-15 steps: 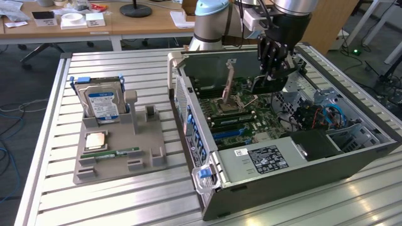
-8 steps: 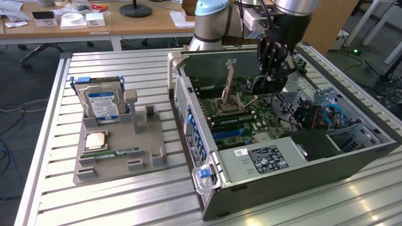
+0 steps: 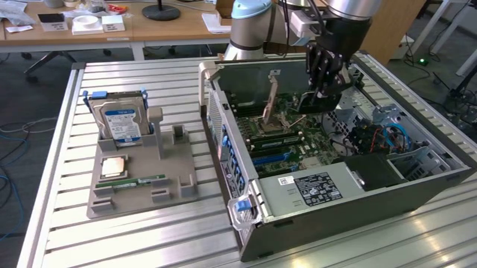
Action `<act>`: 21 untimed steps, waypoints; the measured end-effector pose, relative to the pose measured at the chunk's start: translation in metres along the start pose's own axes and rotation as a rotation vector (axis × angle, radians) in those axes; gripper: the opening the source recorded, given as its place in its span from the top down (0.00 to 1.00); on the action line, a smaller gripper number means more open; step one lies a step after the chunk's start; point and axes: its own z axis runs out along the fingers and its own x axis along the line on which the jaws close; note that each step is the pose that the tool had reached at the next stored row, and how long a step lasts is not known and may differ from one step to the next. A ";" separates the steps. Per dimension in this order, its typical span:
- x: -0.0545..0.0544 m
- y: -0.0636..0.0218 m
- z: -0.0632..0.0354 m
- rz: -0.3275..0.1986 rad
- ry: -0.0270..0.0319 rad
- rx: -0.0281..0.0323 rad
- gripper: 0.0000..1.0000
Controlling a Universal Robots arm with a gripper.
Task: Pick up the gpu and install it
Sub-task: 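Insert the gpu into the slot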
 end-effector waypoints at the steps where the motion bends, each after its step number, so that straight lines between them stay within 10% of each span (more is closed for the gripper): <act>1: 0.000 0.0000 0.0000 0.001 0.0005 -0.0033 0.74; 21: 0.010 0.0000 0.0212 0.004 0.0010 -0.0150 0.74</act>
